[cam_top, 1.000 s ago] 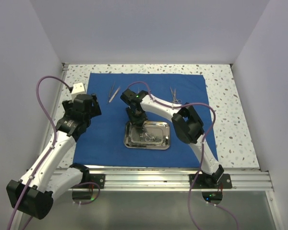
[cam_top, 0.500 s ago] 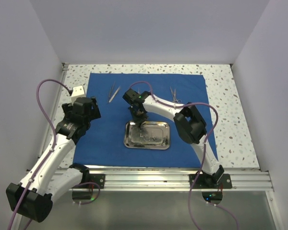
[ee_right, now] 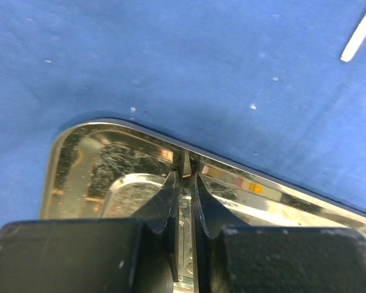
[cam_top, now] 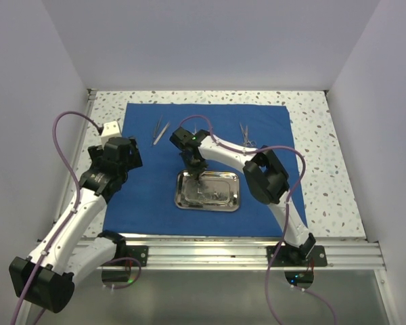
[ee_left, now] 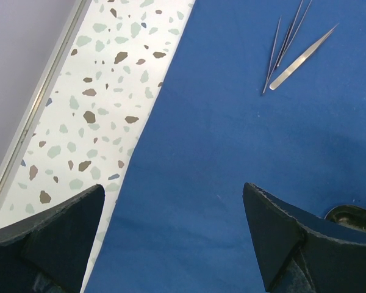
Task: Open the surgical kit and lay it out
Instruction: Pick up the medical item from the container, then place the medical item in the surgical kit.
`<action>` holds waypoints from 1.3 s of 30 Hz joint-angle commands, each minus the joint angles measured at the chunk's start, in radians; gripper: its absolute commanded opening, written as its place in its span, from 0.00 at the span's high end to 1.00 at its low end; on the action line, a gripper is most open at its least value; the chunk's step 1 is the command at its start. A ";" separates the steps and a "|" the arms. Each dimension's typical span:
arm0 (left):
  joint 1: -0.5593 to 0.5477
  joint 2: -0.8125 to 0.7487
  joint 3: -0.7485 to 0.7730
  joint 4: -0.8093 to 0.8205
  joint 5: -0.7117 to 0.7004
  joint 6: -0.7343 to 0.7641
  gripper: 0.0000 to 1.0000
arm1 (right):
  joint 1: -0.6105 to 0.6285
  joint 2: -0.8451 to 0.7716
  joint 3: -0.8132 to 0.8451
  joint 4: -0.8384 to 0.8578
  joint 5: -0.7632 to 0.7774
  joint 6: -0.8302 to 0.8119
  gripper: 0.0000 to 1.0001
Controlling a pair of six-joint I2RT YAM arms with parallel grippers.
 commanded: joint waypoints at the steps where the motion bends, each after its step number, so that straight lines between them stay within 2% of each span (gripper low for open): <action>1: 0.007 0.008 0.028 0.036 0.002 0.012 0.00 | -0.006 -0.066 0.009 -0.039 0.141 -0.021 1.00; 8: 0.007 0.034 0.056 0.045 -0.003 0.012 0.00 | -0.057 -0.173 -0.032 -0.036 0.190 -0.036 1.00; 17: 0.007 0.069 0.082 0.036 -0.004 0.004 0.00 | -0.236 -0.189 -0.014 0.006 0.198 -0.073 1.00; 20: 0.007 0.089 0.108 0.016 -0.007 0.004 0.00 | -0.314 -0.114 0.090 0.004 0.205 -0.108 1.00; 27: 0.007 0.135 0.182 -0.048 -0.015 0.004 0.00 | -0.449 0.147 0.515 -0.063 0.201 -0.158 1.00; 33: 0.007 0.181 0.263 -0.114 0.002 -0.014 0.00 | -0.501 0.242 0.583 -0.020 0.224 -0.156 1.00; 34: 0.007 0.186 0.269 -0.119 0.005 -0.014 0.00 | -0.506 0.250 0.583 -0.017 0.221 -0.155 0.97; 35: 0.007 0.195 0.281 -0.124 0.006 -0.014 0.00 | -0.509 0.255 0.584 -0.005 0.212 -0.153 0.84; 36: 0.007 0.199 0.288 -0.131 0.005 -0.014 0.00 | -0.509 0.253 0.578 0.000 0.208 -0.156 0.50; 37: 0.007 0.209 0.294 -0.136 0.002 -0.017 0.00 | -0.509 0.248 0.573 0.009 0.205 -0.156 0.27; 38: 0.007 0.215 0.309 -0.139 0.002 -0.020 0.00 | -0.509 0.239 0.564 0.015 0.201 -0.156 0.12; 39: 0.007 0.221 0.315 -0.139 0.003 -0.022 0.00 | -0.508 0.204 0.535 0.027 0.196 -0.158 0.02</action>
